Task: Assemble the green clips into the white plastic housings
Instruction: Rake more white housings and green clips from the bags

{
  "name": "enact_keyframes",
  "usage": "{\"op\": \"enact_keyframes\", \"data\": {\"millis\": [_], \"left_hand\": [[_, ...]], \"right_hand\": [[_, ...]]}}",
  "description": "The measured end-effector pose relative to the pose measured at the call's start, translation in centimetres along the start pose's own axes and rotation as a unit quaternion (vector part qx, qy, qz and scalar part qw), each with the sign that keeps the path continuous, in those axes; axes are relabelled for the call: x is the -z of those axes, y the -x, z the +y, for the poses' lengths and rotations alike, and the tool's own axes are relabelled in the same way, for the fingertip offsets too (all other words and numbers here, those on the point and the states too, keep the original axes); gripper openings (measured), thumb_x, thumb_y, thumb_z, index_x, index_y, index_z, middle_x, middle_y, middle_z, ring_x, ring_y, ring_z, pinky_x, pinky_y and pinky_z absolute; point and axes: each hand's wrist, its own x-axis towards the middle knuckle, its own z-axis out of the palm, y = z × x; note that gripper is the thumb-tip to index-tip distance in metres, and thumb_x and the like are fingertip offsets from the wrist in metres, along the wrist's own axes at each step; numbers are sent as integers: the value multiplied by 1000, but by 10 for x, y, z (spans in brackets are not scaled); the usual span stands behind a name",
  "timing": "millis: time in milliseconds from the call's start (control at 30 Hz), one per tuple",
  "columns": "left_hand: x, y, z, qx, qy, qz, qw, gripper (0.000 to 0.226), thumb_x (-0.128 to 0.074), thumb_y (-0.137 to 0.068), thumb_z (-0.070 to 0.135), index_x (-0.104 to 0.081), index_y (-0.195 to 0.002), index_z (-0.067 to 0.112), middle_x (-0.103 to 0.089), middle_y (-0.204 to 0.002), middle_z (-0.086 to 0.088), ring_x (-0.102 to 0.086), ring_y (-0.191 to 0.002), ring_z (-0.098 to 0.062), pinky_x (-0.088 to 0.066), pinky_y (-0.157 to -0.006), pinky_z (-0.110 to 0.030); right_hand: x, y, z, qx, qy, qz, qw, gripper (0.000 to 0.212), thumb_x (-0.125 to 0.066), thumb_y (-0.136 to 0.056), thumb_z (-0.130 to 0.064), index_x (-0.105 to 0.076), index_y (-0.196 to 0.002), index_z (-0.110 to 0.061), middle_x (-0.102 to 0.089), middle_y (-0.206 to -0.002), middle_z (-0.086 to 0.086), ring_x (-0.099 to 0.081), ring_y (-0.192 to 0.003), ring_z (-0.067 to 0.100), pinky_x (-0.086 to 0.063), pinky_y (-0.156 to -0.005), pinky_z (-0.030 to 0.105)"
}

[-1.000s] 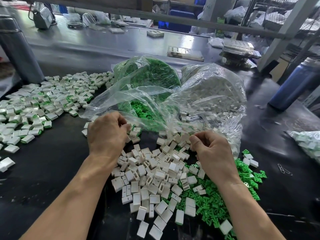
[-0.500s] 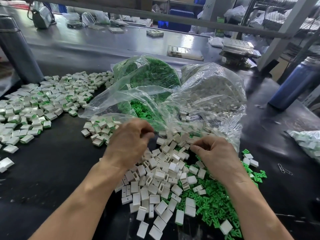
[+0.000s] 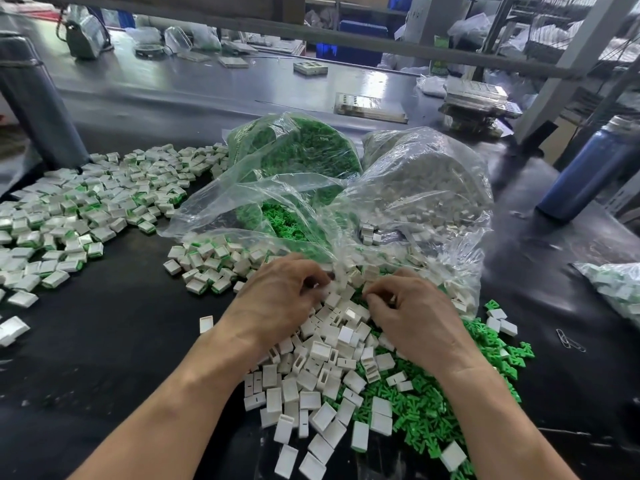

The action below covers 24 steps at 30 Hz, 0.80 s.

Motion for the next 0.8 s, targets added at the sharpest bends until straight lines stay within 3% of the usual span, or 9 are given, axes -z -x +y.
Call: {"op": "enact_keyframes", "data": {"millis": [233,400,500,600,800], "left_hand": [[8,4,4,6,106,-16,994,28,-63,-101,30,-62,-122,48,-59,-116,19,-59,-105,1,-53,-102,-26],[11,5,5,0,134,-13,991,33,-63,-101,24,-58,-102,57,-62,-107,16,-65,-97,-1,-59,-90,-21],[11,4,4,-2,140,-1,990,30,-64,-100,24,-57,-101,53,-66,-100,14,-66,-87,2,-57,-75,-12],[10,4,5,1,163,9,987,23,-66,-99,21,-60,-103,42,-67,-96,12,-64,-85,10,-56,-67,-12],[9,2,4,15,182,29,983,18,-73,-94,24,-62,-105,33,-70,-96,11,-69,-85,3,-60,-75,-19]], "right_hand": [[-1,-1,-5,16,30,6,999,19,-65,-102,-35,-75,-115,-44,-52,-107,-27,-57,-104,5,-48,-100,27],[-1,-1,-7,11,70,-4,997,18,-66,-100,-43,-74,-116,-42,-52,-102,-23,-54,-94,1,-46,-90,22],[2,1,-9,-1,86,-20,996,19,-67,-99,-41,-74,-117,-42,-54,-107,-20,-56,-100,5,-50,-98,29],[3,3,-12,-2,108,-21,994,21,-68,-99,-37,-74,-119,-39,-55,-110,-17,-56,-103,7,-51,-101,31],[0,2,-16,-22,125,-3,992,15,-70,-98,-38,-74,-112,-34,-56,-113,-12,-57,-107,11,-49,-101,32]]}}
